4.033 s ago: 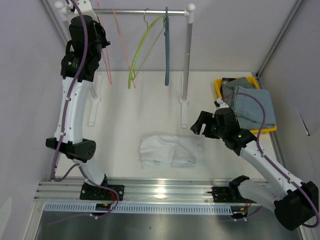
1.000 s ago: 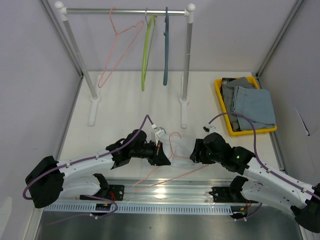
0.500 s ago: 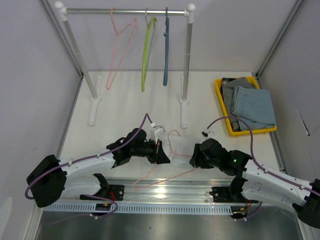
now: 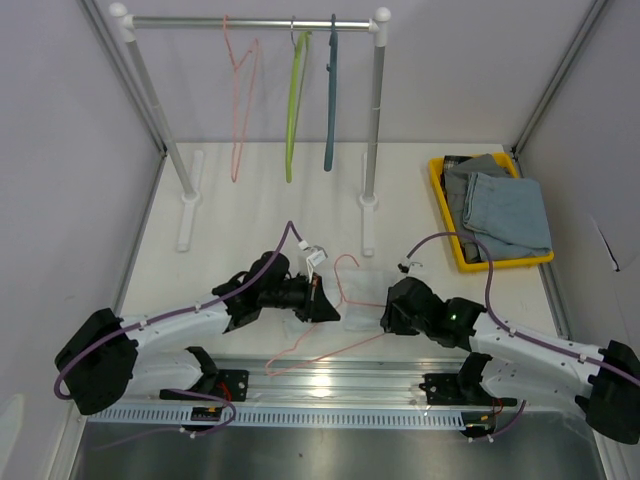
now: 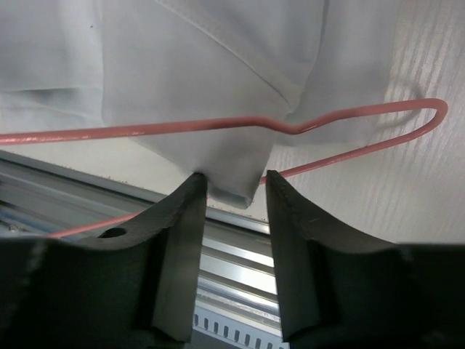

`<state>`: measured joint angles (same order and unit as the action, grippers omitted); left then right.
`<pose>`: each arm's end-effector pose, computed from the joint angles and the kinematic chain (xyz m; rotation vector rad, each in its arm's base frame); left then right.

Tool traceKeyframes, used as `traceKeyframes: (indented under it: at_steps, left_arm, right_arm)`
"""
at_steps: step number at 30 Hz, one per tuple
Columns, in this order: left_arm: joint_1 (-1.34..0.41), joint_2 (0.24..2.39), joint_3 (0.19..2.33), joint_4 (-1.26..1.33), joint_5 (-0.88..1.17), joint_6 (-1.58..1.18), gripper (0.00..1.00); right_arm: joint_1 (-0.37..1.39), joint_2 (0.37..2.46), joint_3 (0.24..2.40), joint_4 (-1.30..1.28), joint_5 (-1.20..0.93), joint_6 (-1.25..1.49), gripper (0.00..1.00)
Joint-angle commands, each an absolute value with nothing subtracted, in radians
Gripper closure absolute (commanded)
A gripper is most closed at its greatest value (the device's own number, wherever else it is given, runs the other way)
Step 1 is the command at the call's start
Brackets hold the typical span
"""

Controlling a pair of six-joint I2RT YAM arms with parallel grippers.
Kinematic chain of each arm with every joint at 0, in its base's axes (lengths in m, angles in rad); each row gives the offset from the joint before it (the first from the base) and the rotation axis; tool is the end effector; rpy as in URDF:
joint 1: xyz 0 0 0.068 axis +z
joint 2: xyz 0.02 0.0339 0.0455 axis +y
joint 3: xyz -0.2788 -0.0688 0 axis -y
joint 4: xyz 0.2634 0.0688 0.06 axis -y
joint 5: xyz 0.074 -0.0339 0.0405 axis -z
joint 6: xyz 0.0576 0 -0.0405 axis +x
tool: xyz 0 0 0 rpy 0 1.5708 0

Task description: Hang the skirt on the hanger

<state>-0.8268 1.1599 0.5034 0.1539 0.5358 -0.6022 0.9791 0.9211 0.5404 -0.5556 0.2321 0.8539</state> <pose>0.1559 -0.2128 0.1964 0.6271 2.2376 -1.3645 0.1199 0.1547 0.1886 -0.0618 2.5367 0.4807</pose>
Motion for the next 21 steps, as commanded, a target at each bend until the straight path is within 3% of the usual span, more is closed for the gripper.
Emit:
traceKeyframes:
  at_steps: [1,7,14,21]
  left_arm:
    - [-0.813,1.163,0.538,0.215,0.566,-0.594,1.0]
    - [-0.793,1.16,0.532,0.244,0.594,-0.603,1.0]
    - [-0.767,1.196,0.529,0.311,0.623,-0.623,1.0]
    - [-0.735,1.236,0.519,0.383,0.601,-0.656,1.0]
  right_arm:
    - [0.985,0.96,0.569,-0.515,0.316,0.844,0.61]
    - [0.985,1.029,0.659,-0.561,0.403,0.802,0.89]
    - [0.983,1.057,0.816,-0.655,0.451,0.753,0.91]
    - [0.982,1.074,0.839,-0.675,0.46,0.749,0.94]
